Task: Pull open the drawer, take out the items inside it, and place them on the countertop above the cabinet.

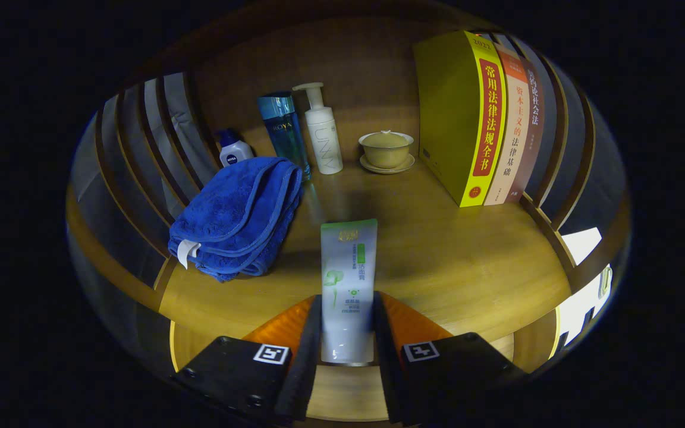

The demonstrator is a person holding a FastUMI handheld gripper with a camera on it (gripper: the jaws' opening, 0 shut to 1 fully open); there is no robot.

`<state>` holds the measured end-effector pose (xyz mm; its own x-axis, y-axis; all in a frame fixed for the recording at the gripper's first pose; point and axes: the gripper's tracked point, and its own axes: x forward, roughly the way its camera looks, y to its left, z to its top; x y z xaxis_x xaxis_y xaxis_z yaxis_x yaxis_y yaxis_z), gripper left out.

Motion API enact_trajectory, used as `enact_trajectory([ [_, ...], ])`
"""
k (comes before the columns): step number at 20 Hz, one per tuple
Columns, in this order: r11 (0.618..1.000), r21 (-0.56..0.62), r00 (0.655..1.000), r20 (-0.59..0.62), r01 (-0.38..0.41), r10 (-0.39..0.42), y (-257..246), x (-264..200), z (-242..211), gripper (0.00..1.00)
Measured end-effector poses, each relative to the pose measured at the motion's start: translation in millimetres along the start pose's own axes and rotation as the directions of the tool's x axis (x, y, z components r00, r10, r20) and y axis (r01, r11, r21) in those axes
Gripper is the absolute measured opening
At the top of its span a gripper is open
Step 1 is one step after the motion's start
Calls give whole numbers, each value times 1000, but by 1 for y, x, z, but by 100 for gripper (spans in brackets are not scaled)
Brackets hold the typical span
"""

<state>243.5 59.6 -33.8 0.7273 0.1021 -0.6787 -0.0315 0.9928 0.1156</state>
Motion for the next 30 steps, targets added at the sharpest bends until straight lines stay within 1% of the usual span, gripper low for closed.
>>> enact_trajectory([
  [2,1000,8,1000,9,-9,8,1,-2,0,61],
  [5,999,37,999,26,-21,20,1,-5,-1,81],
  [7,998,47,999,47,-29,27,1,-11,0,86],
  [9,999,30,997,77,-28,25,0,-22,5,91],
  [16,1000,-15,987,158,-27,29,5,-70,3,99],
  [22,999,-45,965,262,-22,33,8,-118,-10,99],
  [26,998,-42,946,319,-46,57,15,-147,-30,99],
  [30,996,-80,923,380,-30,59,16,-170,-65,99],
])
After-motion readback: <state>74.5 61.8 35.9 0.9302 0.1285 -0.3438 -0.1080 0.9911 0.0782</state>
